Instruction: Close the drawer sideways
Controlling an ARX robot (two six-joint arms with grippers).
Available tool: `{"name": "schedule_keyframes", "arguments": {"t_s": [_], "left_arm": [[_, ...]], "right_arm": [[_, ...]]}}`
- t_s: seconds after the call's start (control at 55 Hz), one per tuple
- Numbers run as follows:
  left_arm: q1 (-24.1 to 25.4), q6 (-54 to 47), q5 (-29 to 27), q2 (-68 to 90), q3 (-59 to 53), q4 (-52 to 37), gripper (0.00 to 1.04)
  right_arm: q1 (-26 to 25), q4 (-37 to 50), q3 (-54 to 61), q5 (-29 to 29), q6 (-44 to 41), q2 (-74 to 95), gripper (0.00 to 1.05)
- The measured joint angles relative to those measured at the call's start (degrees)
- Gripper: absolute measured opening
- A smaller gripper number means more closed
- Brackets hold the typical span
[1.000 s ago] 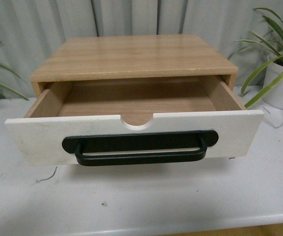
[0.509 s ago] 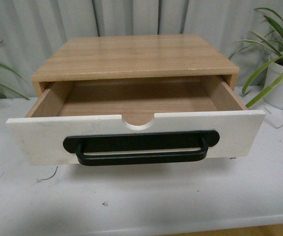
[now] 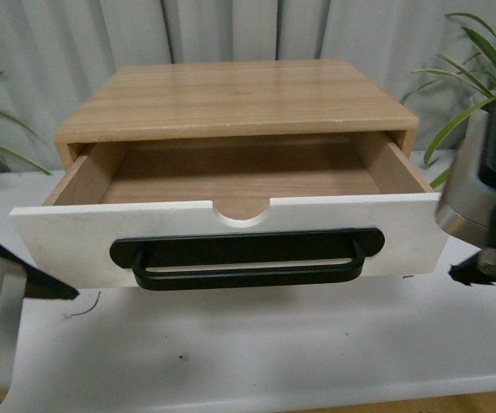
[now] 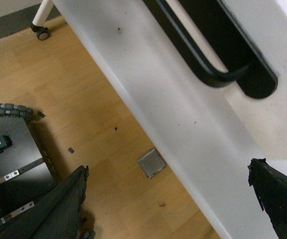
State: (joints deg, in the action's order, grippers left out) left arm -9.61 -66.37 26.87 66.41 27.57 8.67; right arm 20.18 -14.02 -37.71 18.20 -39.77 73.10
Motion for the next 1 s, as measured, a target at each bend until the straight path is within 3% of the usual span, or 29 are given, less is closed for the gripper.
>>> {"name": "schedule_keyframes", "arguments": {"t_s": [0.509, 1.0], "left_arm": [[3.0, 0.6, -4.1, 14.5, 6.8, -9.7, 0.98], [2.1, 3.0, -10.4, 26.4, 16.0, -19.3, 0.98]], "right_arm": [[0.5, 2.6, -12.8, -2.1, -1.9, 15.8, 0.98], [-0.4, 6.1, -18.7, -3.0, -1.9, 23.7, 0.98]]}}
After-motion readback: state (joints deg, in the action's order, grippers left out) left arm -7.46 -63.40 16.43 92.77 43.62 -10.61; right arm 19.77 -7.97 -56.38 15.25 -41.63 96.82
